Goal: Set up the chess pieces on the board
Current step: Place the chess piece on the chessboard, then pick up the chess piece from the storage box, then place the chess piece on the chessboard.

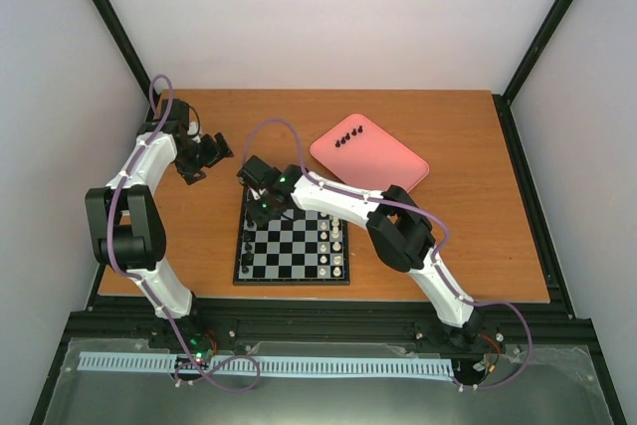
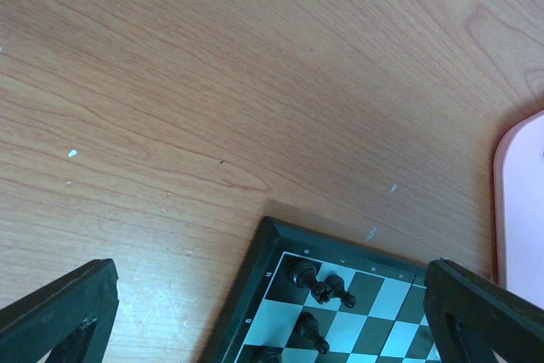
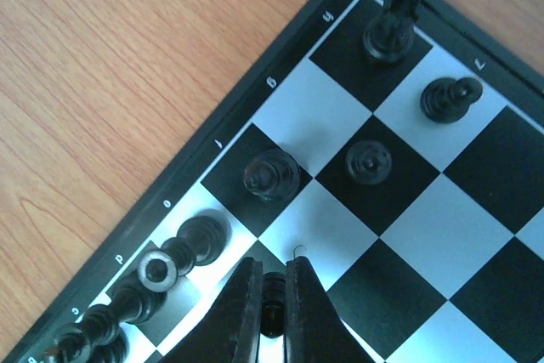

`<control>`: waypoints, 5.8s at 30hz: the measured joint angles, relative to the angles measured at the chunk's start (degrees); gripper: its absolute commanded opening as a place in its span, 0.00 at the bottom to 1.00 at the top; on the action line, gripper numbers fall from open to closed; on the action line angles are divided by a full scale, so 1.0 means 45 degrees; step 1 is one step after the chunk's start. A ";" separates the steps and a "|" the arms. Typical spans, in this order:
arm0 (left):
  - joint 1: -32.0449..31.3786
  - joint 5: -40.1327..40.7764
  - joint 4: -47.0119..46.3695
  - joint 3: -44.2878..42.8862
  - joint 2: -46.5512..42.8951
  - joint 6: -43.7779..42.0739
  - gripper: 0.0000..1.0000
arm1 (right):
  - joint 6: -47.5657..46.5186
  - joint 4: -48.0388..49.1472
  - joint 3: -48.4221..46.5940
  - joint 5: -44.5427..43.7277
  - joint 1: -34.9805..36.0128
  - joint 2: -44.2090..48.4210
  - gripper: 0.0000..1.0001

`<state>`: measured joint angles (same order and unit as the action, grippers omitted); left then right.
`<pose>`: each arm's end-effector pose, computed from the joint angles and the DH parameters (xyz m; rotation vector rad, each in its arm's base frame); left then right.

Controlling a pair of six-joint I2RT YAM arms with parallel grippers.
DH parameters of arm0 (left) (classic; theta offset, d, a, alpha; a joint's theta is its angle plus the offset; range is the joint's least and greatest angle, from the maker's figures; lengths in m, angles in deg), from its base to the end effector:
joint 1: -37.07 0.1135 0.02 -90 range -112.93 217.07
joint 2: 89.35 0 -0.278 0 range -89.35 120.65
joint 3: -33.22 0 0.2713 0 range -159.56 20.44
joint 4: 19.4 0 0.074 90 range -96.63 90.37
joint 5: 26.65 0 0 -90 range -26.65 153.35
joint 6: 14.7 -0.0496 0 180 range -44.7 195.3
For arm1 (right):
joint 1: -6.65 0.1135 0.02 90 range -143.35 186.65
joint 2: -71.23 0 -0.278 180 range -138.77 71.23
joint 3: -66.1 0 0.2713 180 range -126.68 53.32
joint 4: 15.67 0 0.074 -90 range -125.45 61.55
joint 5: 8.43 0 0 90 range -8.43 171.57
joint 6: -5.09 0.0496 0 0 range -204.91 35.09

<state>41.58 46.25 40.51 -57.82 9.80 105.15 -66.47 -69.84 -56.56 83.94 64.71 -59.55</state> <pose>0.3782 0.0152 0.2371 -0.7452 2.6857 -0.5273 0.2774 0.4488 0.1763 -0.9450 2.5821 0.4645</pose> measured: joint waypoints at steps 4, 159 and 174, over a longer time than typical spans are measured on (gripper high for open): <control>0.0000 0.0000 0.0005 0.0024 0.0000 -0.0015 1.00 | -0.0005 -0.0010 -0.0369 -0.0058 0.0000 -0.0039 0.03; 0.0000 0.0005 0.0083 -0.0024 0.0005 -0.0262 1.00 | -0.0695 -0.1452 -0.6081 -0.2205 -0.6533 -0.4333 0.03; 0.0000 0.0112 0.0068 0.0092 0.0005 -0.0272 1.00 | -0.0986 -0.1030 -0.0068 -0.1428 -0.3157 0.2977 0.03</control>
<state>41.58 46.75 40.81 -57.40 9.83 103.92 -70.91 -74.47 -56.87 77.51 50.50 -46.15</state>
